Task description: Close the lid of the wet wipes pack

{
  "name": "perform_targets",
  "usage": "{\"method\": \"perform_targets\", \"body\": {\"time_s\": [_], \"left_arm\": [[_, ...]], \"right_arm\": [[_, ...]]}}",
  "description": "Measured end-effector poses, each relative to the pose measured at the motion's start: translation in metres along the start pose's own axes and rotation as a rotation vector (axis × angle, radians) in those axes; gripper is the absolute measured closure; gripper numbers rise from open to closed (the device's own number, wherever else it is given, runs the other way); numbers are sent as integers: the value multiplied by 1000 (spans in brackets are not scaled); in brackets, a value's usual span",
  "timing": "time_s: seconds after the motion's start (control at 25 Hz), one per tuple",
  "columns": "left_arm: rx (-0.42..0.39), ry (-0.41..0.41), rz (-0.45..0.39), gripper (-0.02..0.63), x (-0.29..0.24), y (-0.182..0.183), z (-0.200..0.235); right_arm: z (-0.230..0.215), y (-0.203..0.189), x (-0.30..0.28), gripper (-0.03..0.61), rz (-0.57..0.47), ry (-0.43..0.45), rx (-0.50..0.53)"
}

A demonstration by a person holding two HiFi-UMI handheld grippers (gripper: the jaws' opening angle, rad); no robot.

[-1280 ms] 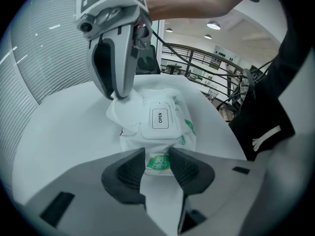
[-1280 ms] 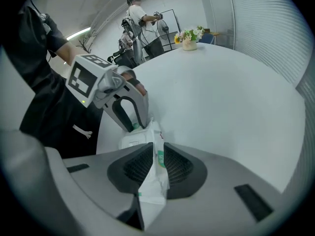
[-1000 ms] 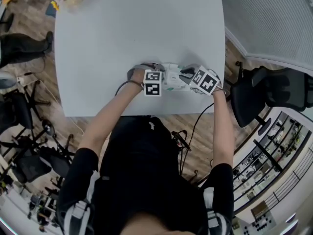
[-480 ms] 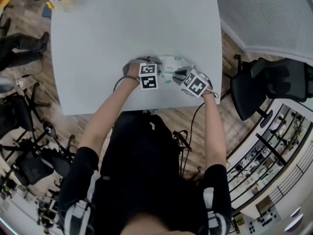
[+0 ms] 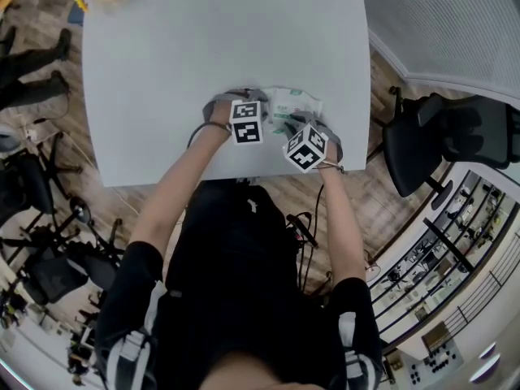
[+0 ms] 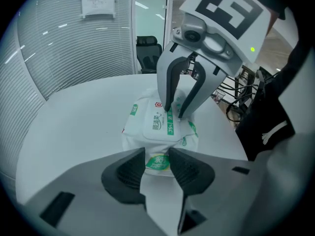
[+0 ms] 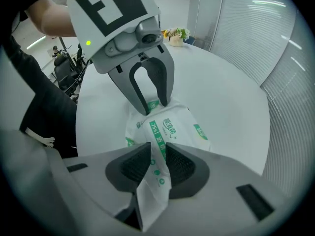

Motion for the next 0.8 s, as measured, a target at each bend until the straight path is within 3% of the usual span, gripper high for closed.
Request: {"method": "perform_targets", "body": {"time_s": [0.2,0.48,0.56,0.64,0.8], "left_arm": [[1,-1,6,449,-1,-1,2],[16,17,-12,449,1,-3,-2],[50,37,-26,450,3,-5,-3],[104,54,-37,453,9,-7,-4],[180,75,-46,461,29,-7,-21]], "right_arm": [[5,-1,-5,460,-2,-64,13],[6,-2,-4,462,-1,-64,-16],[7,-3,0,455,-27,-73,-66],[8,-2,9,402,-72,-102,-124],[21,3,46,405,-220,-216,-227]]}}
Point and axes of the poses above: the fingertips, and each gripper's own axes: x backward along the fingers, z to its left, y out of its top, the point moved 9 cm from there along x, backward along the fingers, and after that the axes turned 14 degrees about -z, right-handed, at the moved point
